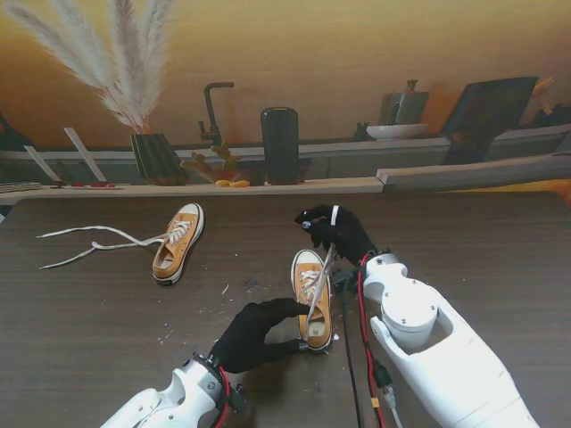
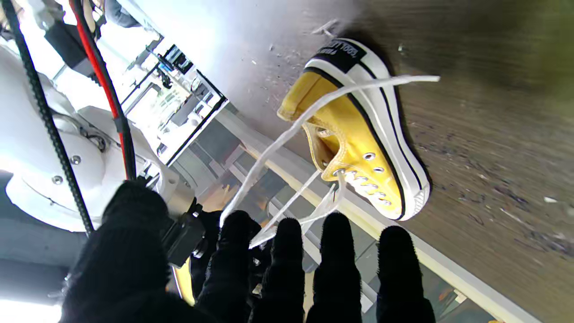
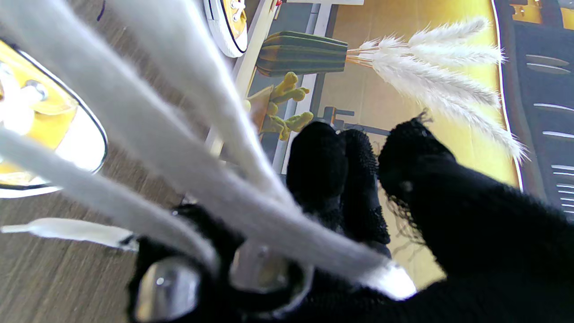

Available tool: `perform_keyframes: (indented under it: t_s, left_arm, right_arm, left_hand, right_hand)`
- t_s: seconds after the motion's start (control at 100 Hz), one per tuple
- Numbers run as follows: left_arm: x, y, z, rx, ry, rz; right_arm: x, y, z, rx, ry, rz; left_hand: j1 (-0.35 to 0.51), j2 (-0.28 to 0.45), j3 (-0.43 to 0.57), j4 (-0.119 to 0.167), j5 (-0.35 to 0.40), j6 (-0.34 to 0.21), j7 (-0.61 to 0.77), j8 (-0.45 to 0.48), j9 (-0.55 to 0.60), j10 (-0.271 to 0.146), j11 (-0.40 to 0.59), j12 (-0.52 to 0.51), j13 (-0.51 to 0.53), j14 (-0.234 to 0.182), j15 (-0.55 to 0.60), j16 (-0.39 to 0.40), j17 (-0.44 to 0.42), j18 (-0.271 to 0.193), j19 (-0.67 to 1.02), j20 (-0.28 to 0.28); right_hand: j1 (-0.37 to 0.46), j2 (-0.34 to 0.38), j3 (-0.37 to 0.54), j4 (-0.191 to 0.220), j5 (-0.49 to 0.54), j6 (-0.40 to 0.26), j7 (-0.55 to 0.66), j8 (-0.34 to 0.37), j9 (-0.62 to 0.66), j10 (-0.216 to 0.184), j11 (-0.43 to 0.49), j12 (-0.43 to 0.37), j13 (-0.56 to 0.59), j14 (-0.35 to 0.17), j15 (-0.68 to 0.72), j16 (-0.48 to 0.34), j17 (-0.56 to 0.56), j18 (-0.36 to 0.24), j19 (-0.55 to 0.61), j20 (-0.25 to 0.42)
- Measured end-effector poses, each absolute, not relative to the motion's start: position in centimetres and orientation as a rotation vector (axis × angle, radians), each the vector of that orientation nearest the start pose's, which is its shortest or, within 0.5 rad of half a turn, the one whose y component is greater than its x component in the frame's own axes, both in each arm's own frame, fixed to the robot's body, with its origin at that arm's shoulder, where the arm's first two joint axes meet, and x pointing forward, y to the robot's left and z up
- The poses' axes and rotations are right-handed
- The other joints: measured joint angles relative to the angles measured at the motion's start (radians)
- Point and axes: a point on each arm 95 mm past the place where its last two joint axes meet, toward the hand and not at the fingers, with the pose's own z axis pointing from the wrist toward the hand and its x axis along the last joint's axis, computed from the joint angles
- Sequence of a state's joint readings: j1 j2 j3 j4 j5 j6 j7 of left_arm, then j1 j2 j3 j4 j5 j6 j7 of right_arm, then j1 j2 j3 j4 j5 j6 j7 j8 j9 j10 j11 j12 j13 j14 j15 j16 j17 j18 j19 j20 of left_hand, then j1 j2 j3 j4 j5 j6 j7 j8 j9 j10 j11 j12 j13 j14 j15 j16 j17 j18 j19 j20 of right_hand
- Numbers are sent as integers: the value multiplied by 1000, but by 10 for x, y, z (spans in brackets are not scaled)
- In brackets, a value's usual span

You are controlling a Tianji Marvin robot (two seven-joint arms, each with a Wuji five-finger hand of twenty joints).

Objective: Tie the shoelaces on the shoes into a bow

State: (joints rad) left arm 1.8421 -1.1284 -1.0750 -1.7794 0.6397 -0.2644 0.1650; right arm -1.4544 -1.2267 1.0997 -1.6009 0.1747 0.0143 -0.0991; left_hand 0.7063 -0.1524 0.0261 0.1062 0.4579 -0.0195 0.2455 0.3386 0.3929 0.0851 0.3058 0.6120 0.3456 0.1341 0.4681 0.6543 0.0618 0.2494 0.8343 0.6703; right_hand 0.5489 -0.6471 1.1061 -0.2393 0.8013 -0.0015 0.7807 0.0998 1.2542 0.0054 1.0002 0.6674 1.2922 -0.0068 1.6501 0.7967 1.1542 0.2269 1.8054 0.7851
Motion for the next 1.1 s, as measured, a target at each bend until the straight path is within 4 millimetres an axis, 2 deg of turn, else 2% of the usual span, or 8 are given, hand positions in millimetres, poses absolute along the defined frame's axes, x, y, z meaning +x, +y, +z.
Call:
perform_keyframes:
  t_s: [0.26,0.31,0.44,0.6,0.64,0.8,0.95,1.1]
  left_arm:
    - [268,-77,-338,-1360,1491,-2043]
    - [264,-73,-337,-1292,1528,-1958]
    - [258,-63,-334,-1387,1606,-1930]
    - [249,-66,-336,-1350,1787,-1940]
    - [247,-66,-336,-1349,1790,-1959]
    - [245,-64,-329,-1331,1486,-2048]
    - [250,-59,-324,-1340,1162,-2047]
    - [272,-64,-328,-1391,1061,-2006]
  right_arm:
    - [419,76,-292,-2058,-574,-2127]
    - [419,76,-292,-2056,-573,-2127]
    - [418,76,-292,-2052,-564,-2127]
    - [417,75,-290,-2047,-553,-2130]
    - [417,74,-290,-2045,-551,-2132]
    - [414,73,-288,-2035,-548,-2143]
    - [409,73,-286,-2017,-567,-2163]
    - [406,75,-286,-2006,-612,-2224]
  left_hand:
    - [1,16,0,-2,89,-2,5,-37,17,9,-6,10,1,-3,-12,17,-8,-3,-23,60]
    - [1,50,0,-11,90,-2,4,-64,17,9,6,40,-25,-14,13,43,-8,-41,-11,78]
    - [1,162,0,-11,88,-2,-20,-96,-7,9,15,62,-65,-24,28,68,-40,-53,-11,86]
    - [-40,176,-9,-11,86,-3,-16,-115,-25,9,3,63,-88,-38,15,69,-49,-53,-61,86]
    - [-27,175,-9,-11,87,-41,7,-115,-16,9,-3,62,-86,-39,7,69,-47,-53,-64,86]
    - [84,39,81,33,163,-67,101,15,143,9,19,63,38,-22,29,69,30,-51,-5,115]
    - [57,11,87,36,173,-26,131,65,216,9,112,63,112,-13,81,69,81,-47,115,113]
    - [-53,-33,0,-17,72,19,71,59,151,2,88,51,89,-12,58,31,60,-47,110,64]
  right_hand:
    - [0,0,0,0,0,0,12,0,0,0,0,0,0,0,0,0,0,0,0,0]
    - [0,0,0,0,0,0,12,-1,0,0,0,0,0,0,0,0,0,0,0,0]
    - [0,0,0,0,0,0,12,-1,0,0,0,0,0,0,0,0,0,0,0,0]
    - [0,0,0,0,0,0,13,-2,0,0,0,0,0,0,0,0,0,0,0,0]
    - [1,0,0,0,0,0,13,-2,0,0,0,0,0,0,0,0,0,0,0,0]
    - [1,0,0,0,0,0,13,-2,0,0,0,0,0,0,0,0,0,0,0,0]
    - [1,0,0,-1,0,0,13,-10,0,0,0,0,0,0,0,0,0,0,0,0]
    - [1,0,0,-1,0,0,13,-10,0,0,0,0,0,0,0,0,0,0,0,0]
